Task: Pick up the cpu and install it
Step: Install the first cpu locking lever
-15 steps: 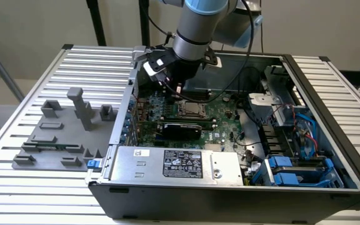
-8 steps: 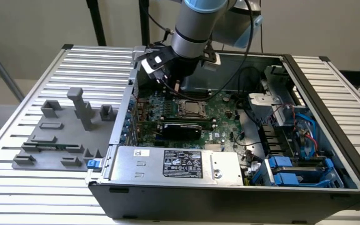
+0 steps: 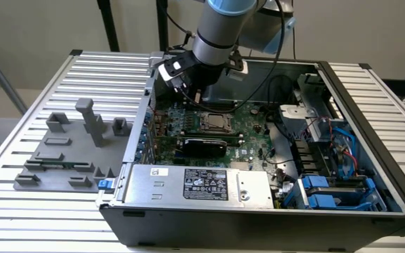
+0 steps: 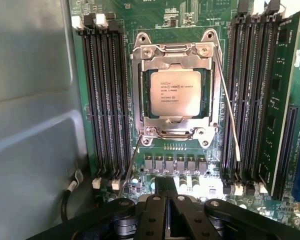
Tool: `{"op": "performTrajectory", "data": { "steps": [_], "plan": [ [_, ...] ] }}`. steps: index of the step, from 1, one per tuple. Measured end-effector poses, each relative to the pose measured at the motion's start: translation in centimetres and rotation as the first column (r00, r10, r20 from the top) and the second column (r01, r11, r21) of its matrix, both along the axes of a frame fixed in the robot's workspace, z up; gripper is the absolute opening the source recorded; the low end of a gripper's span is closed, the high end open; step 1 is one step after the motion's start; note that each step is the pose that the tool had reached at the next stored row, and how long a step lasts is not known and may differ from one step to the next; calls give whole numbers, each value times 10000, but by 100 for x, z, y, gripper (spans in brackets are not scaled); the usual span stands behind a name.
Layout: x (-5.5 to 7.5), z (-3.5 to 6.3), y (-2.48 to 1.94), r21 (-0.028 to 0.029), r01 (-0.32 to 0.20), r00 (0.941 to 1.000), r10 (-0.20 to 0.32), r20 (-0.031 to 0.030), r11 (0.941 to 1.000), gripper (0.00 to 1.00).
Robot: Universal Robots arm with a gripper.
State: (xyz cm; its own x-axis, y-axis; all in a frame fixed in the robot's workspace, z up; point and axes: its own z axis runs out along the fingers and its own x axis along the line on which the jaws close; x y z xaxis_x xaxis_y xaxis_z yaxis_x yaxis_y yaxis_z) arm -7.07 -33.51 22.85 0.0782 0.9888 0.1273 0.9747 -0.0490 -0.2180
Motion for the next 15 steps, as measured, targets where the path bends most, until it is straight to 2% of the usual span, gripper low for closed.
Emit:
{"op": "performTrajectory", "data": {
  "steps": [4, 5, 8, 11, 15],
  "plan": [
    [1, -1, 0, 0, 504, 9987, -504, -87, 9987, 11],
    [1, -2, 0, 4, 596, 9981, -596, -131, 9982, 11],
    [0, 1, -2, 27, 804, 9963, -803, -323, 9968, 11],
    [-1, 6, -4, 73, 946, 9945, -942, -469, 9955, 11],
    [-14, 22, -11, 179, 1075, 9926, -1063, -590, 9940, 11]
  ]
}}
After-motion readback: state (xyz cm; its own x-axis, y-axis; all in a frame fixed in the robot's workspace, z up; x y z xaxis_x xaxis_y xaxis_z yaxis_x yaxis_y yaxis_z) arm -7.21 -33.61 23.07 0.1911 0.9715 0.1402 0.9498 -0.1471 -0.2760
